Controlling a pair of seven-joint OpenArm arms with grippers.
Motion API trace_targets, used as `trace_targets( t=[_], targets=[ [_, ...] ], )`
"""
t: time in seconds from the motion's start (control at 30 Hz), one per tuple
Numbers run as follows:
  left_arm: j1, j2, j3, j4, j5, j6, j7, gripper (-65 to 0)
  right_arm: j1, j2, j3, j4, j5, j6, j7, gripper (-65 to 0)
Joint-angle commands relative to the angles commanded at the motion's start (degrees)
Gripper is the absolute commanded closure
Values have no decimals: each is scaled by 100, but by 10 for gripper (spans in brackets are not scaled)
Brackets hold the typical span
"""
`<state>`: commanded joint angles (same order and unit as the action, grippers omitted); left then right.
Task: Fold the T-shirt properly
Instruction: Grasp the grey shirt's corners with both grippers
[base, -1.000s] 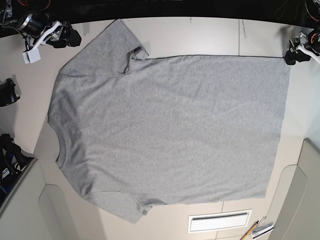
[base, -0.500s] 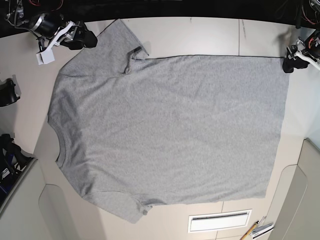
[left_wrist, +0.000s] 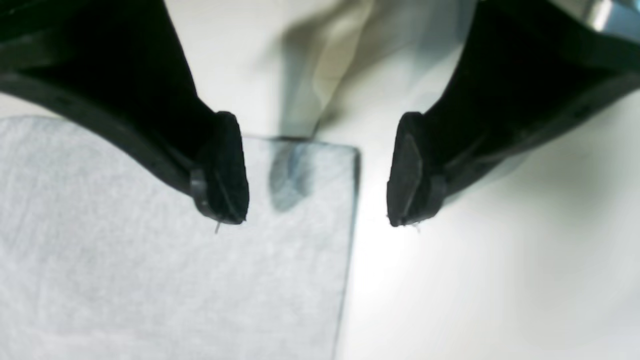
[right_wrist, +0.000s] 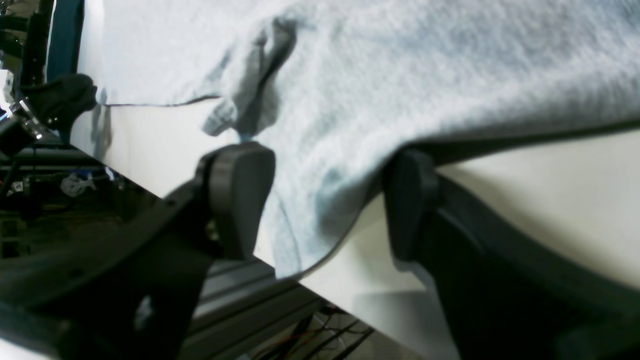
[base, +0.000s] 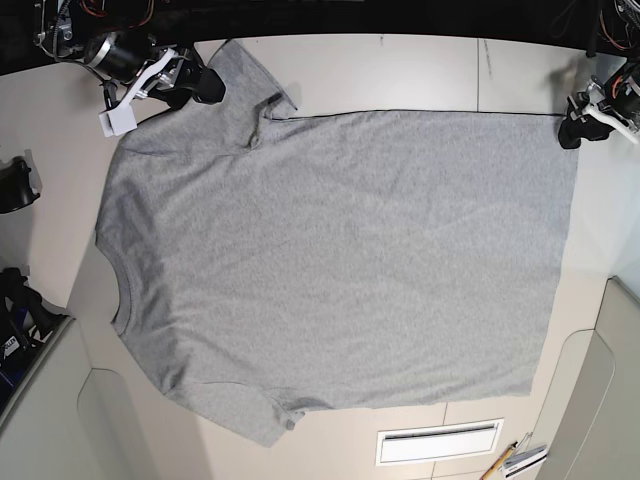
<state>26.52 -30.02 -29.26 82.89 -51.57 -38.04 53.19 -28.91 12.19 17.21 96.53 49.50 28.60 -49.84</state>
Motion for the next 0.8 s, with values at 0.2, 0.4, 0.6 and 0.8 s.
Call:
trace_targets(
  t=[0.2, 0.4, 0.6, 0.8],
  targets=[
    [-2, -2, 321, 0, 42, 4, -46, -476, 0, 0, 0, 0, -4, 83, 35, -381],
    [0, -2, 321, 0, 317, 4, -46, -442, 87, 0, 0, 0, -22, 273, 31, -118],
    [0, -2, 321, 0, 317, -109, -153, -37, 273, -2, 0, 0, -22, 468, 31, 0],
    [-2, -20, 321, 4, 317, -196, -151, 0, 337, -131, 2, 2, -103, 466, -15, 0]
  ],
)
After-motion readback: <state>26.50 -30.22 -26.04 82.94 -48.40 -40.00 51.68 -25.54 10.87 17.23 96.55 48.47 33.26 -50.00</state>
